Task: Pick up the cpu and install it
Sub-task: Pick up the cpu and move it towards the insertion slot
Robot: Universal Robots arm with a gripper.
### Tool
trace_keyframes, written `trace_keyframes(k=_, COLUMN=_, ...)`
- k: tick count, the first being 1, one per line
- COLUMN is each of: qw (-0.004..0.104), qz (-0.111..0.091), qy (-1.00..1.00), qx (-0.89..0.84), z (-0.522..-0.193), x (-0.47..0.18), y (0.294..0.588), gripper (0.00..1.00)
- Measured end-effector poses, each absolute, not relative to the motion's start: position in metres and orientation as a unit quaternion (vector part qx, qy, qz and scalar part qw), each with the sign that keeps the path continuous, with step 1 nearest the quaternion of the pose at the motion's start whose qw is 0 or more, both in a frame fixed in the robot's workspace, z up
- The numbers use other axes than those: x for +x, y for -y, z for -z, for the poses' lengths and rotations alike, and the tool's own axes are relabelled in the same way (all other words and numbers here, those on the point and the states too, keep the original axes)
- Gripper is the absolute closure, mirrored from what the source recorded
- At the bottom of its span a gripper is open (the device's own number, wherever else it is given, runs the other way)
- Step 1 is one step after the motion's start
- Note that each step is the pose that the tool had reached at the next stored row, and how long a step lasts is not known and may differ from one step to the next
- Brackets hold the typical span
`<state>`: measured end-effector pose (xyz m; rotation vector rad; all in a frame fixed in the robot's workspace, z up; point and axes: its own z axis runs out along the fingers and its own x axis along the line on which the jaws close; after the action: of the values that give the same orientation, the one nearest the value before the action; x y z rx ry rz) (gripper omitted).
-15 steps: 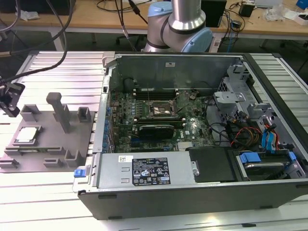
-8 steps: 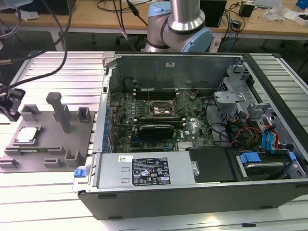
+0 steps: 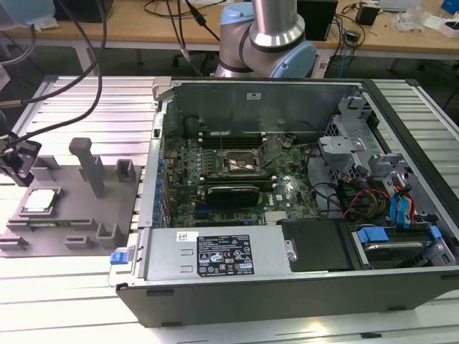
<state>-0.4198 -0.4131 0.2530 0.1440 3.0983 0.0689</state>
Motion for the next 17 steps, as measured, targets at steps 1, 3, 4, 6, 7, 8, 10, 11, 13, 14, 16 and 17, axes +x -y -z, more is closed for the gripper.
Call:
trace_keyframes(k=1, qw=0.02, qz=-0.022, qy=-0.998, qx=0.048, z=-0.249, x=-0.42, y=0.413, gripper=0.89)
trace_keyframes(k=3, qw=0.02, qz=-0.022, qy=-0.998, qx=0.051, z=-0.244, x=-0.42, y=0.413, gripper=0.89)
trace_keyframes(k=4, qw=0.02, qz=-0.022, qy=-0.998, qx=0.052, z=-0.242, x=-0.42, y=0.413, gripper=0.89)
trace_keyframes(k=6, qw=0.02, qz=-0.022, qy=-0.998, qx=0.053, z=-0.238, x=-0.421, y=0.413, gripper=0.89)
trace_keyframes(k=7, qw=0.02, qz=-0.022, qy=-0.998, qx=0.053, z=-0.235, x=-0.421, y=0.413, gripper=0.89)
trace_keyframes(k=8, qw=0.02, qz=-0.022, qy=-0.998, qx=0.054, z=-0.231, x=-0.421, y=0.413, gripper=0.89)
trace_keyframes(k=10, qw=0.02, qz=-0.022, qy=-0.998, qx=0.055, z=-0.227, x=-0.421, y=0.413, gripper=0.89)
trace_keyframes(k=11, qw=0.02, qz=-0.022, qy=-0.998, qx=0.055, z=-0.225, x=-0.421, y=0.413, gripper=0.89)
trace_keyframes(k=13, qw=0.02, qz=-0.022, qy=-0.998, qx=0.055, z=-0.223, x=-0.422, y=0.413, gripper=0.89)
trace_keyframes(k=14, qw=0.02, qz=-0.022, qy=-0.998, qx=0.056, z=-0.221, x=-0.423, y=0.413, gripper=0.89)
trace_keyframes(k=16, qw=0.02, qz=-0.022, qy=-0.998, qx=0.055, z=-0.221, x=-0.423, y=0.413, gripper=0.89)
trace_keyframes(k=17, qw=0.02, qz=-0.022, qy=-0.998, qx=0.055, z=-0.221, x=-0.423, y=0.413, gripper=0.89)
